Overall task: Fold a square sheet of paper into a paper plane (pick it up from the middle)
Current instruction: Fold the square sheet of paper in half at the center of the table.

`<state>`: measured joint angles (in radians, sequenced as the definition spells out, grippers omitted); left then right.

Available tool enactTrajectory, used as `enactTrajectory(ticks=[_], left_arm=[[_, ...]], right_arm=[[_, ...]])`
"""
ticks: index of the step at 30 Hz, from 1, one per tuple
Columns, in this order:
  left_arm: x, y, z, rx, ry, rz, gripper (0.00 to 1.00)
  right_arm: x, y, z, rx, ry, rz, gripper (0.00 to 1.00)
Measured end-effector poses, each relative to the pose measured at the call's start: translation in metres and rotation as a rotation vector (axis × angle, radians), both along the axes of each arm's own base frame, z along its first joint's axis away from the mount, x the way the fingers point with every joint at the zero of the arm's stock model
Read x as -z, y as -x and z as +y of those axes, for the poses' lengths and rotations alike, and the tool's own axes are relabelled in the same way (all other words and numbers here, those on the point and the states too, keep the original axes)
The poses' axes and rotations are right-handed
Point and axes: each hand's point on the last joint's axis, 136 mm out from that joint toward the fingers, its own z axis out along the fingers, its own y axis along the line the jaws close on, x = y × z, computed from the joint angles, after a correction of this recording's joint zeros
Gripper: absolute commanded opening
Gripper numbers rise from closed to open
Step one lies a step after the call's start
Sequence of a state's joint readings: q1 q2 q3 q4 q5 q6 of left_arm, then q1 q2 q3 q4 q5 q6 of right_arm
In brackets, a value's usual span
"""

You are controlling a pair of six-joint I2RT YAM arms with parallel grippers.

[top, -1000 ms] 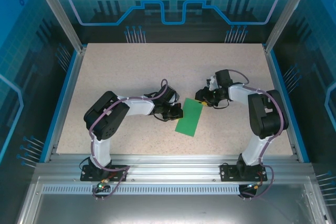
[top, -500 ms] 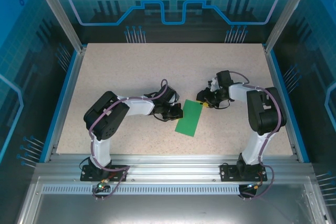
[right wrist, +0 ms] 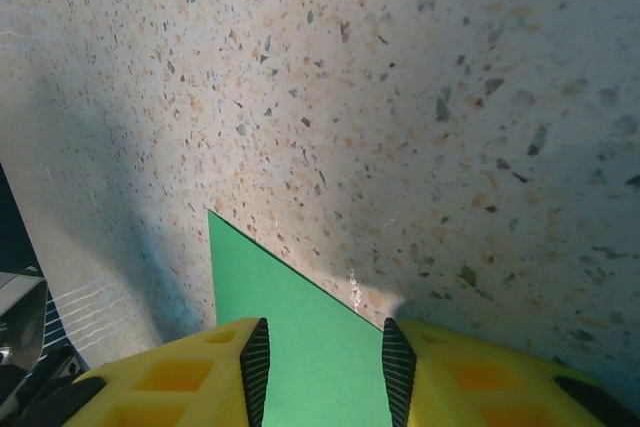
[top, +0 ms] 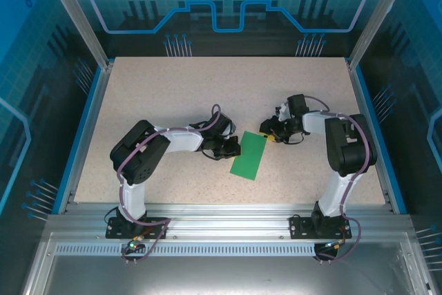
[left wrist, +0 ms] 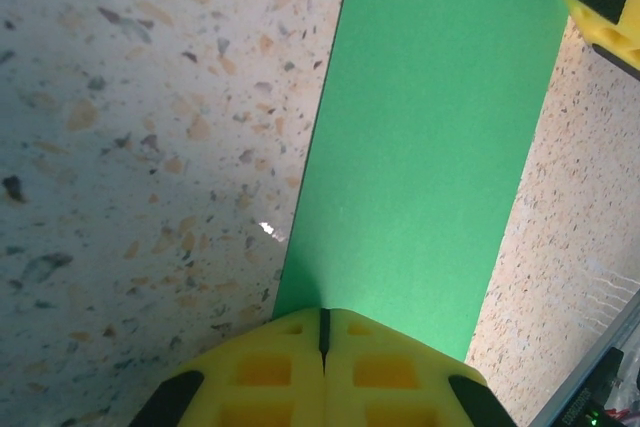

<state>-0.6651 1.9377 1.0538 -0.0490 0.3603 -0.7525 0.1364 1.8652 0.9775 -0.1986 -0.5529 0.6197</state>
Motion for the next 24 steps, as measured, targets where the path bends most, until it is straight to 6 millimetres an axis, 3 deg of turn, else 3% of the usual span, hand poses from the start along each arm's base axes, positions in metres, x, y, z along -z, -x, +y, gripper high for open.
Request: enactTrajectory(ticks=[8, 11, 15, 17, 21, 24], left_arm=[[0.000, 0.000, 0.000, 0.000, -0.001, 0.001, 0.00], [0.000, 0.000, 0.000, 0.000, -0.001, 0.001, 0.00], [0.000, 0.000, 0.000, 0.000, -0.001, 0.000, 0.00], [0.000, 0.000, 0.000, 0.000, -0.001, 0.000, 0.00], [-0.001, 0.001, 0.001, 0.000, -0.004, 0.004, 0.00], [-0.001, 0.003, 0.002, 0.001, -0.010, 0.009, 0.00]], right_arm=[[-0.005, 0.004, -0.001, -0.004, 0.009, 0.010, 0.40], [-0.023, 0.007, 0.000, -0.009, 0.004, -0.027, 0.40], [-0.044, 0.021, 0.017, -0.051, -0.010, -0.085, 0.40], [-0.041, 0.032, 0.026, -0.074, -0.012, -0.080, 0.40], [-0.009, 0.058, 0.024, -0.071, 0.017, 0.011, 0.40], [0.001, 0.061, 0.021, -0.059, 0.013, 0.034, 0.39]])
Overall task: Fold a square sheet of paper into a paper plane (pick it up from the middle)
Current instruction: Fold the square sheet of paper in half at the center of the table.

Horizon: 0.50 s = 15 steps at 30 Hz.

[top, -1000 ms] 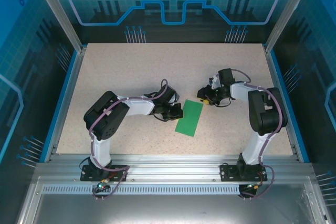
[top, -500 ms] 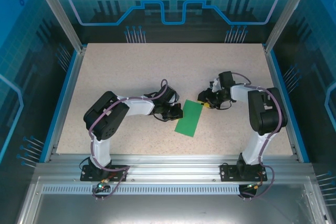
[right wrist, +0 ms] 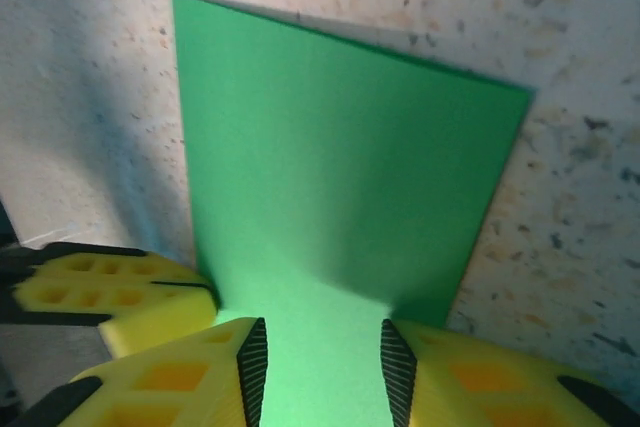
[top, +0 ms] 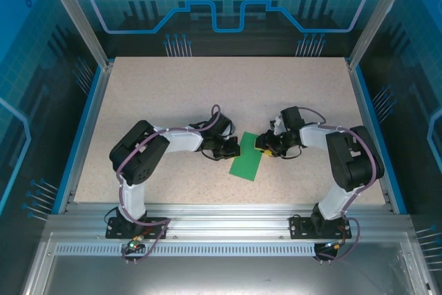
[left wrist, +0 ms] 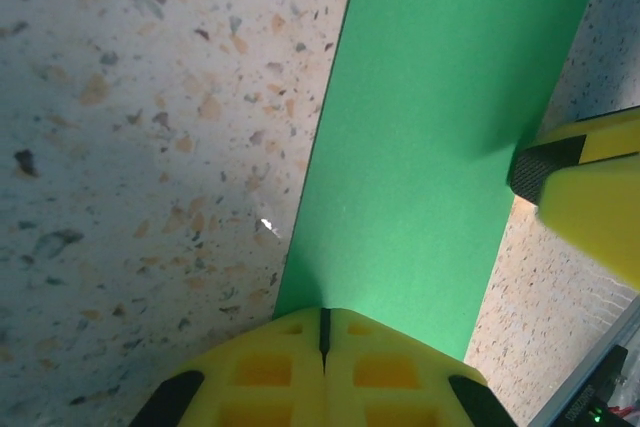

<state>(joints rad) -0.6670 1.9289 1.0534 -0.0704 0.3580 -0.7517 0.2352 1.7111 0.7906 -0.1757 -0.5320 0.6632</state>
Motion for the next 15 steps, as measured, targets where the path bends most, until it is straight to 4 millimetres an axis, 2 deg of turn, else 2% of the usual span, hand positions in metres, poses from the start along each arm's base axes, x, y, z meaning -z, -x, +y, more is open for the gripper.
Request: enactTrajectory(ticks=[4, 8, 12, 15], left_arm=[[0.000, 0.002, 0.001, 0.001, -0.008, 0.003, 0.00], [0.000, 0.002, 0.002, 0.001, -0.010, 0.003, 0.00], [0.000, 0.003, 0.002, 0.001, -0.010, 0.004, 0.00], [0.000, 0.003, 0.002, 0.001, -0.010, 0.004, 0.00]], right_arm=[[-0.001, 0.000, 0.002, 0.000, -0.008, -0.016, 0.40], [-0.013, 0.013, 0.007, -0.022, -0.005, -0.034, 0.41], [-0.035, 0.026, 0.026, -0.082, -0.013, -0.099, 0.42], [-0.035, 0.042, 0.036, -0.115, -0.006, -0.100, 0.42]])
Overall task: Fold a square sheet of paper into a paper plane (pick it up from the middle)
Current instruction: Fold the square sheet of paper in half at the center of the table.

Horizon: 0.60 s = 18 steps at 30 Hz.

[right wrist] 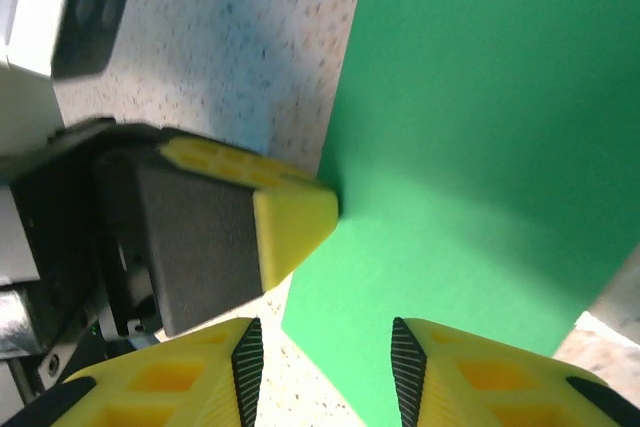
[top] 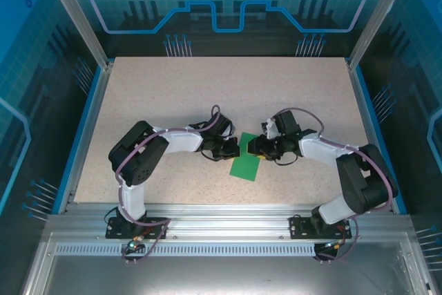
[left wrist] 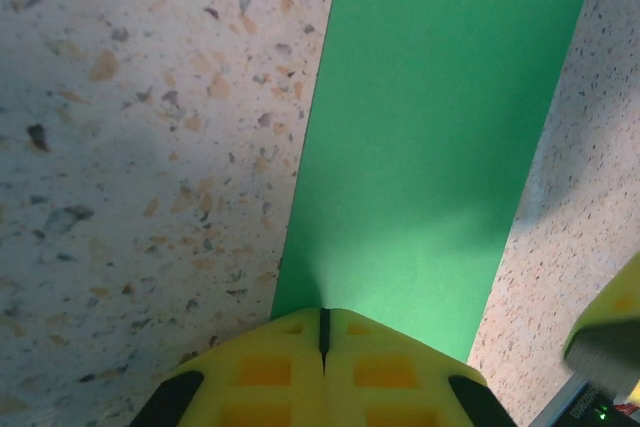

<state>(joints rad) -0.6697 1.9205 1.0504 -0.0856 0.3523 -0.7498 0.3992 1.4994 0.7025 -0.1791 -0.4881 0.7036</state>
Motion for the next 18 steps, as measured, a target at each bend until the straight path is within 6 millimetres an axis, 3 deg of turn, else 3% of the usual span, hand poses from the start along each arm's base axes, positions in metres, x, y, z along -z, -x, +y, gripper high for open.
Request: enactTrajectory(ticks=[6, 12, 18], left_arm=[[0.000, 0.002, 0.001, 0.001, -0.004, 0.006, 0.00], [0.000, 0.004, 0.002, 0.001, -0.006, 0.009, 0.00], [0.000, 0.005, 0.003, 0.001, -0.008, 0.010, 0.00]], right_arm=[[0.037, 0.036, -0.011, 0.020, 0.047, 0.103, 0.41], [0.030, 0.037, -0.008, 0.018, 0.041, 0.078, 0.43], [0.004, 0.049, 0.009, -0.046, 0.027, -0.001, 0.44]])
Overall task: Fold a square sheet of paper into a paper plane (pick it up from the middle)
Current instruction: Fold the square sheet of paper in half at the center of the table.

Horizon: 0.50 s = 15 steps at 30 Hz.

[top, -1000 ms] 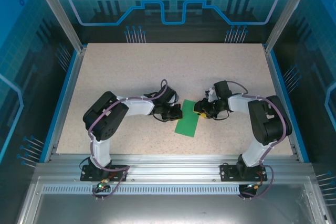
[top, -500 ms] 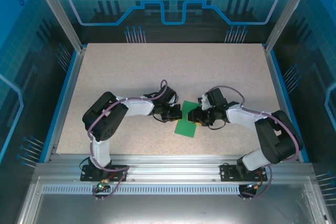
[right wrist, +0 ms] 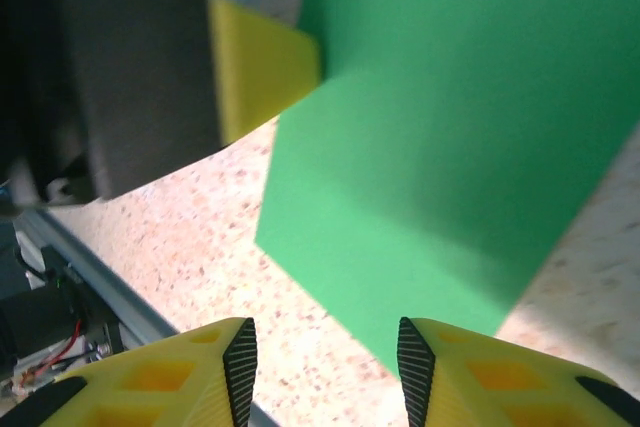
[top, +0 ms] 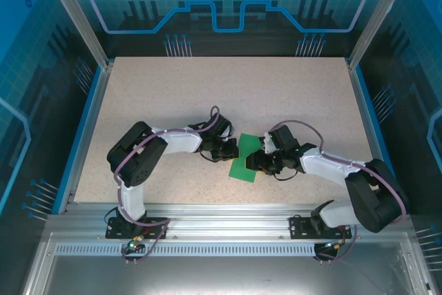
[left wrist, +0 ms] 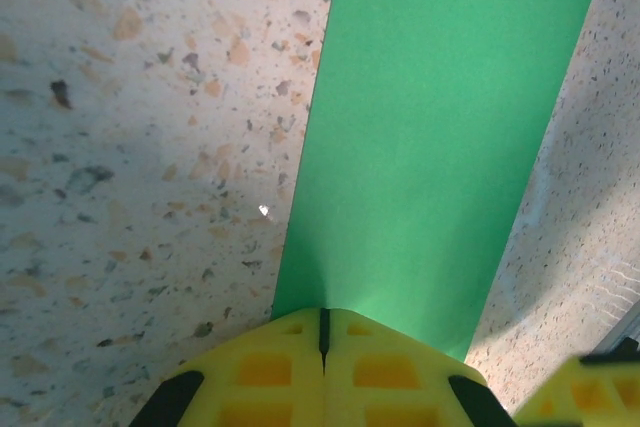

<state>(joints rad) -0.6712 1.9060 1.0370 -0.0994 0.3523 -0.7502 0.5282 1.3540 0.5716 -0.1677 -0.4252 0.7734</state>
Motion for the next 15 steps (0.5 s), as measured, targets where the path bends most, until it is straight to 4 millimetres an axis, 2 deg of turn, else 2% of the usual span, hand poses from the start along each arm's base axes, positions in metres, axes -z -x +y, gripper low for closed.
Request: enactTrajectory(ticks=[4, 9, 15], left_arm=[[0.000, 0.000, 0.000, 0.000, 0.000, 0.000, 0.00], [0.000, 0.001, 0.000, 0.000, -0.003, 0.000, 0.00], [0.000, 0.004, 0.000, -0.001, -0.007, -0.002, 0.00]], right_arm=[[0.005, 0.008, 0.004, -0.009, 0.017, 0.009, 0.45], [0.033, 0.023, -0.006, 0.012, 0.049, 0.072, 0.43], [0.026, 0.024, -0.004, 0.013, 0.030, 0.050, 0.45]])
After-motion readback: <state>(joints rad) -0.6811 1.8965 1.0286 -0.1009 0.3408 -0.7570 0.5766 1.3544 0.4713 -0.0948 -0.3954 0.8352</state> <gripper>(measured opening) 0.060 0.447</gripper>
